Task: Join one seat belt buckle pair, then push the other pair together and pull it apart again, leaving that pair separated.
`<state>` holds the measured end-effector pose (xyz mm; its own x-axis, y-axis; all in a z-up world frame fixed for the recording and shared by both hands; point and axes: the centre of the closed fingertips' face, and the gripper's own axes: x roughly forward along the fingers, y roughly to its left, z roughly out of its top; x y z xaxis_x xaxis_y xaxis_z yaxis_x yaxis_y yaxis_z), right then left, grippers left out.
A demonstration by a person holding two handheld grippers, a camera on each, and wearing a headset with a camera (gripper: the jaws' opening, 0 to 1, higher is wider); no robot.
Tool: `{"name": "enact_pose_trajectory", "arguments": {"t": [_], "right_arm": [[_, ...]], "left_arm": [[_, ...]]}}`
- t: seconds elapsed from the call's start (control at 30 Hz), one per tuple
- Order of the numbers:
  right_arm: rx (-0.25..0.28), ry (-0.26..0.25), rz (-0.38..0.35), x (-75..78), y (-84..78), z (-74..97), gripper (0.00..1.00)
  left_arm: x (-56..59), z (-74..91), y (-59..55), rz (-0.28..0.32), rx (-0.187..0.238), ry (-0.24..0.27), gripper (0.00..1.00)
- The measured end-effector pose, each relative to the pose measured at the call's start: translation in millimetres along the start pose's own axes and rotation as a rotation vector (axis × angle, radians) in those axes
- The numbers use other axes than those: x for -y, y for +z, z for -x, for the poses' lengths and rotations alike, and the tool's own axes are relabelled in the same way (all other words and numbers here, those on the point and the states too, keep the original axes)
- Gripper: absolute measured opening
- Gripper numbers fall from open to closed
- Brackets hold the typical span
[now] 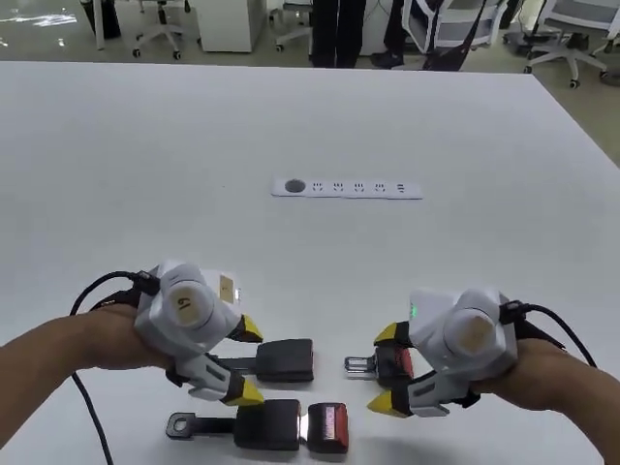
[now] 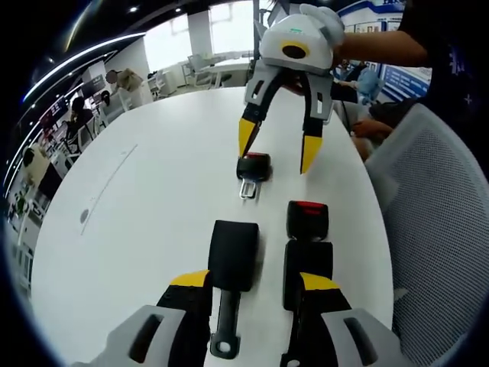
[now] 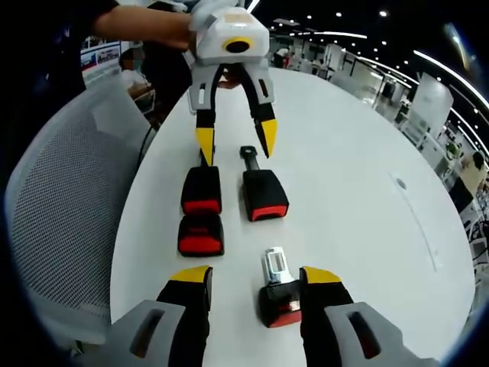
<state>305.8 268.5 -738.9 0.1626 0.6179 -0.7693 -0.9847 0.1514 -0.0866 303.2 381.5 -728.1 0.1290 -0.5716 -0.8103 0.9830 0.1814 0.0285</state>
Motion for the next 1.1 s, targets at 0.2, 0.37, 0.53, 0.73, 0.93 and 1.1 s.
{"name": "enact_pose_trajectory", "arguments": {"t": [0.2,0.37,0.53,0.73,0.93,1.1], "right_arm": [[-0.018,0.001,0.013,6.2,-7.7,2.5,0.42],[-0.039,0.007,0.020,12.2,-16.7,3.7,0.42],[-0.048,0.010,0.031,18.5,-23.0,4.5,0.42],[-0.073,0.029,0.042,22.8,-32.2,3.0,0.40],[-0.096,0.055,0.052,26.7,-42.1,-2.6,0.39],[-0.116,0.072,0.057,28.8,-48.8,-7.2,0.37]], "left_arm": [[-8.7,-5.8,-0.8,0.005,-0.010,-0.007,0.45],[-20.4,-14.8,-11.9,0.001,-0.030,-0.021,0.45],[-24.2,-19.4,-13.1,-0.004,-0.050,-0.031,0.44],[-27.5,-27.5,-19.2,-0.018,-0.078,-0.045,0.42],[-29.4,-33.6,-24.4,-0.028,-0.103,-0.064,0.39],[-30.4,-37.5,-25.4,-0.035,-0.117,-0.075,0.37]]}}
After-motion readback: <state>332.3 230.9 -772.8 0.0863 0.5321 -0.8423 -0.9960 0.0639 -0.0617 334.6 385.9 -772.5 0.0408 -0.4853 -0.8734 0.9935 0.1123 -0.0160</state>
